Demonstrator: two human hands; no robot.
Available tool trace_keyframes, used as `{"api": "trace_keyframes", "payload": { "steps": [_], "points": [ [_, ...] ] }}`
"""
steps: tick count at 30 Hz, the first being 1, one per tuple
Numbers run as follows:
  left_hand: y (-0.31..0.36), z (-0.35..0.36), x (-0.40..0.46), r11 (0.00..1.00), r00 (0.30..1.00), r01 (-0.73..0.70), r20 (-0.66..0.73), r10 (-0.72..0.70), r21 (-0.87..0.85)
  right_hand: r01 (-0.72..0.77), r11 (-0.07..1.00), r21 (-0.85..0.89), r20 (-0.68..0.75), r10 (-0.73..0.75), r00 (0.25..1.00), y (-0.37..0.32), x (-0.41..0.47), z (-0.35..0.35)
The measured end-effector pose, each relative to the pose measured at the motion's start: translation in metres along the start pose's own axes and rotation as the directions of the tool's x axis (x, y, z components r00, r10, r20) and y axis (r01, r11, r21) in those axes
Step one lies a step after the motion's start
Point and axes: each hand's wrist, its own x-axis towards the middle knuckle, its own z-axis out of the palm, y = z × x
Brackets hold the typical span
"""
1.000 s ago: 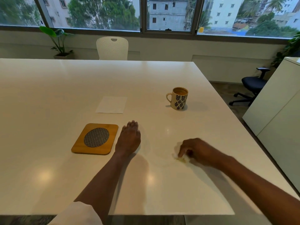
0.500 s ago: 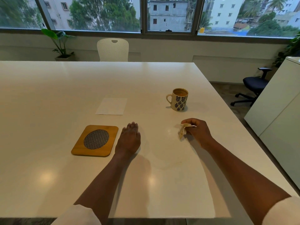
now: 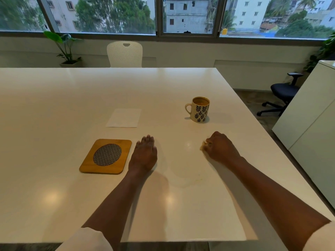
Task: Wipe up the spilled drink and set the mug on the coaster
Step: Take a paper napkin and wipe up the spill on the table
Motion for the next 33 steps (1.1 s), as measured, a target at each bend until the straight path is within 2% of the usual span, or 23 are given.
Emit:
{"api": "trace_keyframes", "payload": {
  "steps": [3, 7, 11, 16, 21, 23, 26, 30, 33],
  "points": [
    [0.001, 0.000, -0.001, 0.998, 1.000, -0.008, -0.001, 0.008, 0.055, -0.008, 0.998, -0.057, 0.037, 0.010, 0.999, -0.017, -0.006, 0.000],
    [0.002, 0.000, -0.002, 0.992, 1.000, -0.025, -0.002, 0.026, 0.124, -0.012, 0.994, 0.112, 0.015, 0.010, 1.000, -0.047, -0.028, 0.015],
    [0.002, 0.001, -0.002, 0.990, 0.999, -0.033, 0.028, 0.029, 0.136, 0.073, 0.965, 0.252, 0.033, -0.084, 0.996, -0.085, -0.060, 0.034],
    [0.001, 0.001, -0.001, 0.995, 0.998, -0.033, 0.051, 0.028, 0.092, 0.261, 0.942, 0.209, 0.027, -0.272, 0.962, -0.109, -0.107, 0.050],
    [0.000, 0.002, -0.002, 0.996, 0.998, -0.028, 0.058, 0.023, 0.089, 0.312, 0.939, 0.145, -0.042, -0.309, 0.950, -0.090, -0.139, 0.040],
    [0.001, 0.002, -0.003, 0.996, 0.998, -0.027, 0.055, 0.023, 0.084, 0.312, 0.942, 0.125, -0.004, -0.314, 0.950, -0.078, -0.141, 0.034],
    [0.002, 0.001, -0.004, 0.996, 0.998, -0.026, 0.055, 0.021, 0.083, 0.253, 0.962, 0.098, 0.032, -0.257, 0.966, -0.047, -0.136, 0.028],
    [0.003, 0.000, -0.004, 0.995, 0.998, -0.018, 0.053, 0.013, 0.100, 0.035, 0.998, 0.055, -0.014, -0.034, 0.999, 0.011, -0.124, 0.015],
    [0.004, 0.000, -0.004, 0.995, 0.999, -0.018, 0.048, 0.013, 0.099, -0.083, 0.988, 0.129, -0.020, 0.087, 0.996, 0.040, -0.105, 0.005]
  ]
}}
